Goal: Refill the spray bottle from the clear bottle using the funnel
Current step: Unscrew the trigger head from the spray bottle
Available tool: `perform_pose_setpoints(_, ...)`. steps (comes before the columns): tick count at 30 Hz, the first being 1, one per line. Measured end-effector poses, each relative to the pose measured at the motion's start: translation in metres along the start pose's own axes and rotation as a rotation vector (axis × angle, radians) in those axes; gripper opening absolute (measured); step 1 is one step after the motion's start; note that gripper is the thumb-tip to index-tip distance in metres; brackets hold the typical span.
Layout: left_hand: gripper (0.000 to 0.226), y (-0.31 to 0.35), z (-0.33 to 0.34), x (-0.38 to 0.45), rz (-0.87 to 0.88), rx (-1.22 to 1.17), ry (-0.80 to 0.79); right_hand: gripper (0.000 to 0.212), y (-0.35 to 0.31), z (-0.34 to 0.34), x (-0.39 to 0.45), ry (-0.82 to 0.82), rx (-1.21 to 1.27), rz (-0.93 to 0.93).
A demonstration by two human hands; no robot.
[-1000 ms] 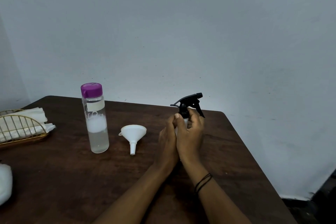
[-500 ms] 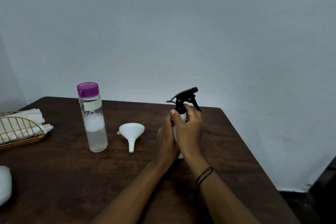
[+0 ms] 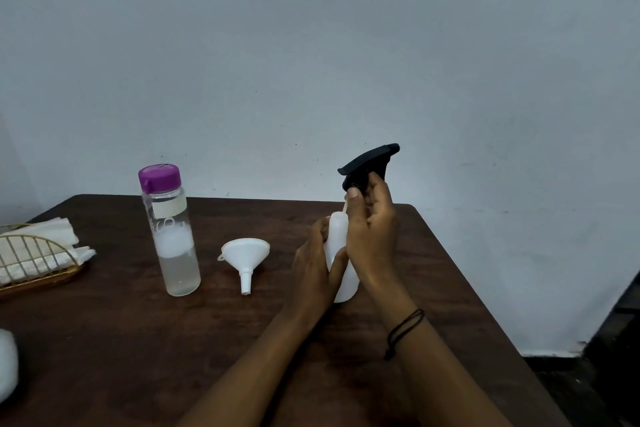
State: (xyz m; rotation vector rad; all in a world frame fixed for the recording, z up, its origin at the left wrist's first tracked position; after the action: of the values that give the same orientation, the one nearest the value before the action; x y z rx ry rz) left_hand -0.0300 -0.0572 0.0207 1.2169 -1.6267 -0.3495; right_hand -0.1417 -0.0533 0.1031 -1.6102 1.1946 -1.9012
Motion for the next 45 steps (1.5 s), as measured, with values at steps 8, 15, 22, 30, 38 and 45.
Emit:
perform_pose_setpoints(8,0.053,0.004,0.001,0.002,0.037,0.008,0.02,0.036,-0.026,-0.02,0.011,0.112,0.068,-0.068)
perform_pose_setpoints(15,0.054,0.009,0.003,-0.002,0.024,0.019,-0.012,0.022,-0.038,-0.037,0.022,0.223,0.149,-0.074)
perform_pose_setpoints(22,0.057,0.007,0.003,0.0,-0.019,0.018,-0.058,0.009,-0.049,-0.055,0.04,0.349,0.294,-0.07)
perform_pose_setpoints(30,0.059,0.005,0.001,-0.001,-0.008,0.055,-0.062,0.017,-0.054,-0.086,0.063,0.424,0.394,-0.054)
perform_pose_setpoints(38,0.054,0.006,-0.009,-0.002,0.03,0.081,-0.035,0.014,0.008,-0.094,0.081,0.177,-0.066,0.207)
perform_pose_setpoints(45,0.048,0.006,-0.009,-0.003,0.046,0.108,-0.038,0.03,0.107,-0.058,0.047,-0.386,-0.781,0.455)
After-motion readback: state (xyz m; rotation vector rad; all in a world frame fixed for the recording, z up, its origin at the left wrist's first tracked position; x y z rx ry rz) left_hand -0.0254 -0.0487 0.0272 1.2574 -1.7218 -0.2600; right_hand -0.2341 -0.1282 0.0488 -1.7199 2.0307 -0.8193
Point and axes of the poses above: each hand's wrist, its own x-axis towards the middle knuckle, its own z-axis out of the palm, y = z × x, the point moved 7 cm from there along x, towards the middle knuckle, and after that the axes turned 1 degree about -y, right-handed, at the moved point
